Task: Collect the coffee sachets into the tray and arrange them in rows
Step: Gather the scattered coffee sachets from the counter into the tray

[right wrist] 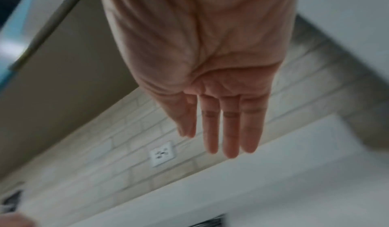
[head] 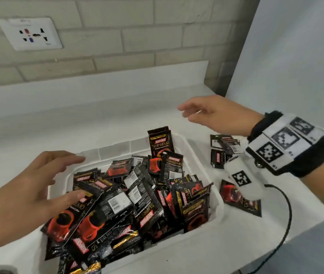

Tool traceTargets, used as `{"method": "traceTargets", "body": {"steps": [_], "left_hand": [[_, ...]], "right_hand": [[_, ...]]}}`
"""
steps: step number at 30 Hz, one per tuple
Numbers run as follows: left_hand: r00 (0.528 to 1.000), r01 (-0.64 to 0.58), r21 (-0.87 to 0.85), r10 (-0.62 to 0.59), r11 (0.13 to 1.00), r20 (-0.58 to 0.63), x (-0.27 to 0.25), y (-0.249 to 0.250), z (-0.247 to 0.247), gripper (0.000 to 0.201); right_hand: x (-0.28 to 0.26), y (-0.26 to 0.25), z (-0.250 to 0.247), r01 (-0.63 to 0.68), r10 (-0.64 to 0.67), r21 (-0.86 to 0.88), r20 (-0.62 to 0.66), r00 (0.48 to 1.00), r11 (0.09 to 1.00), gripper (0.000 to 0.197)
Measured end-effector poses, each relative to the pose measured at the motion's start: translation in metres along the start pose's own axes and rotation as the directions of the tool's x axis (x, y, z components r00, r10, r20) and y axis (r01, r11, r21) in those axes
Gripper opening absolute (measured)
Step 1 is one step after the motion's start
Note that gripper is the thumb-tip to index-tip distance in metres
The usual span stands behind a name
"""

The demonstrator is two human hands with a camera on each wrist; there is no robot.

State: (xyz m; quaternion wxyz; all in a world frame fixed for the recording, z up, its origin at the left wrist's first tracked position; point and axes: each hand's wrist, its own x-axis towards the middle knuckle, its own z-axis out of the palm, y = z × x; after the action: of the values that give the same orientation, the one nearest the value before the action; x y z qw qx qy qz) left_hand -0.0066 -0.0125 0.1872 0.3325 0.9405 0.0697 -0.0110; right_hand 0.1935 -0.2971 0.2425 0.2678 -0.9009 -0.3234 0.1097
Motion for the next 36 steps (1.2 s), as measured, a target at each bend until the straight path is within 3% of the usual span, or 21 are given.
{"method": "traceTargets", "body": {"steps": [2, 4, 7, 9, 11, 13, 16, 18, 20, 24, 26, 28, 31, 34, 35, 36], "left_hand": [[1.000, -0.018, 0.015, 0.019, 1.000, -0.017, 0.005, -0.007, 0.001, 0.060], [0.999, -0.036, 0.005, 0.036, 0.999, -0.038, 0.010, -0.009, 0.003, 0.064], [0.999, -0.042, -0.020, 0.041, 0.999, -0.025, 0.016, -0.007, 0.007, 0.060], [0.995, -0.091, 0.023, 0.091, 0.996, 0.027, 0.023, -0.024, 0.013, 0.061], [0.995, -0.092, 0.021, 0.091, 0.996, 0.039, 0.030, -0.035, 0.019, 0.072], [0.992, -0.124, 0.068, 0.122, 0.990, 0.045, 0.036, -0.025, 0.019, 0.066], [0.992, -0.098, 0.043, 0.093, 0.994, 0.088, 0.036, 0.020, 0.012, 0.058], [0.985, -0.170, 0.063, 0.167, 0.983, 0.042, 0.041, 0.020, 0.018, 0.061], [0.983, -0.180, -0.009, 0.180, 0.984, 0.032, 0.042, 0.032, 0.021, 0.058], [0.979, -0.201, 0.025, 0.201, 0.979, 0.020, 0.043, 0.041, 0.026, 0.055], [0.971, -0.237, 0.004, 0.237, 0.971, -0.001, 0.044, 0.037, 0.028, 0.053], [0.969, -0.243, -0.118, 0.246, 0.963, 0.007, 0.043, 0.040, 0.028, 0.051], [0.982, -0.078, -0.101, 0.094, 0.992, 0.162, 0.056, -0.004, 0.034, 0.055], [0.988, -0.023, 0.040, 0.016, 0.999, 0.156, 0.086, -0.138, 0.055, 0.076], [0.992, -0.038, 0.112, 0.024, 0.993, 0.124, 0.083, -0.135, 0.046, 0.087], [0.973, -0.057, 0.072, 0.039, 0.996, 0.226, 0.080, -0.127, 0.043, 0.096]], "right_hand": [[-0.007, 0.030, -0.018, -0.105, 0.103, -0.106, -0.021, 0.994, 0.989, 0.026], [-0.020, 0.061, -0.024, -0.226, 0.254, -0.277, 0.067, 0.965, 0.934, 0.023], [-0.044, 0.093, -0.011, -0.288, 0.483, -0.511, 0.303, 0.821, 0.810, 0.035], [-0.061, 0.104, 0.007, -0.300, 0.529, -0.518, 0.379, 0.759, 0.801, 0.042], [-0.075, 0.109, 0.024, -0.323, 0.511, -0.460, 0.375, 0.774, 0.827, 0.049], [-0.087, 0.111, 0.040, -0.333, 0.488, -0.444, 0.300, 0.820, 0.832, 0.056], [-0.097, 0.110, 0.057, -0.322, 0.435, -0.410, 0.220, 0.873, 0.854, 0.048], [-0.099, 0.110, 0.061, -0.328, 0.423, -0.360, 0.226, 0.877, 0.873, 0.041], [-0.099, 0.109, 0.061, -0.323, 0.416, -0.340, 0.251, 0.874, 0.883, 0.041], [-0.093, 0.100, 0.051, -0.278, 0.391, -0.333, 0.349, 0.851, 0.901, 0.039], [-0.085, 0.098, 0.034, -0.341, 0.377, -0.166, 0.319, 0.869, 0.925, 0.024], [-0.071, 0.102, 0.016, -0.395, 0.385, 0.028, 0.166, 0.908, 0.918, 0.026], [-0.037, 0.121, 0.001, -0.467, 0.467, 0.018, -0.009, 0.884, 0.884, 0.038], [-0.002, 0.143, 0.010, -0.571, 0.575, -0.078, 0.035, 0.818, 0.817, 0.043], [0.007, 0.146, 0.016, -0.578, 0.585, -0.105, 0.043, 0.810, 0.809, 0.040], [0.014, 0.149, 0.022, -0.572, 0.582, -0.135, 0.046, 0.812, 0.809, 0.039]]}}
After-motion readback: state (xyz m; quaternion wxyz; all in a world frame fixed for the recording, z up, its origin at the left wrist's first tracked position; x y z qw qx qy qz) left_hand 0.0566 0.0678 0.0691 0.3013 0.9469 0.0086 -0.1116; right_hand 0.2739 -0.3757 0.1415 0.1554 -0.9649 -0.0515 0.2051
